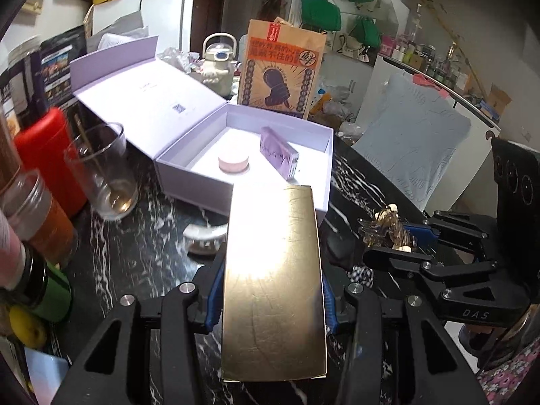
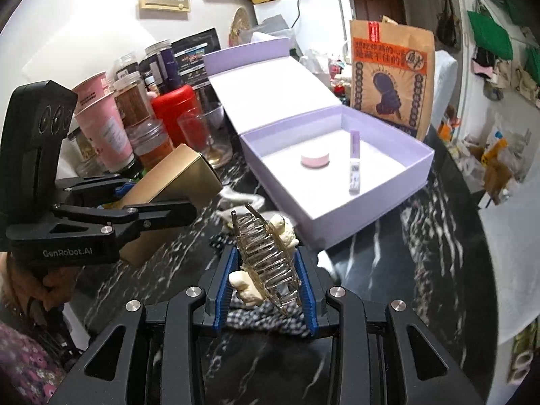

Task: Organize rigid objects
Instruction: 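Lift and carry the gold plate and claw clip toward the lavender box, then lower the gold plate and claw clip into the lavender box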

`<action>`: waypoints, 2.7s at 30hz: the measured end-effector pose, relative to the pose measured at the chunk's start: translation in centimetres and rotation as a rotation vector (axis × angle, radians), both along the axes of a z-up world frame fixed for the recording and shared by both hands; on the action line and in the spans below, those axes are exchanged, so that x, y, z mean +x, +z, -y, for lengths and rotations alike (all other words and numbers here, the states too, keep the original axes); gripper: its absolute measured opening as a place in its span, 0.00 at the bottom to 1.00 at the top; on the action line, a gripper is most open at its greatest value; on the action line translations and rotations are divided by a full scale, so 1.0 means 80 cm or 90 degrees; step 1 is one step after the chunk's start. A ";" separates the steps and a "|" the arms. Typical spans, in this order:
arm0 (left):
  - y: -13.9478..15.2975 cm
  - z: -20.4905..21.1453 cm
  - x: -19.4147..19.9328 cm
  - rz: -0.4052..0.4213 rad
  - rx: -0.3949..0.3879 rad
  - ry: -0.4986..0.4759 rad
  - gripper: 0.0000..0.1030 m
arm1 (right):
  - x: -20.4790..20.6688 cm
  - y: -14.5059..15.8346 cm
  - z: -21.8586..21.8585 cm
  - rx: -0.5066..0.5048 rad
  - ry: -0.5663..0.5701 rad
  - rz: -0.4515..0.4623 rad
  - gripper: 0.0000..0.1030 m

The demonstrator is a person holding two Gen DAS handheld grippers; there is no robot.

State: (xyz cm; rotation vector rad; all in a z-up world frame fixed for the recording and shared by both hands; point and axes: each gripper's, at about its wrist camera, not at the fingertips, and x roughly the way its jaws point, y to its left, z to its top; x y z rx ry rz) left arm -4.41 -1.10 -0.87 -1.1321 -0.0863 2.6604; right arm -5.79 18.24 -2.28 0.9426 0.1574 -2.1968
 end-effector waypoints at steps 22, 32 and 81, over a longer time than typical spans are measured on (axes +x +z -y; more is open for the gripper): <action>0.013 -0.012 -0.057 -0.017 0.011 0.017 0.44 | -0.059 0.021 0.001 0.001 0.007 -0.016 0.33; 0.012 -0.005 -0.083 -0.009 0.015 0.029 0.44 | -0.077 0.025 0.007 0.002 -0.002 -0.020 0.33; -0.005 -0.023 -0.252 -0.029 -0.071 -0.008 0.44 | -0.243 0.012 0.004 0.058 -0.097 -0.003 0.32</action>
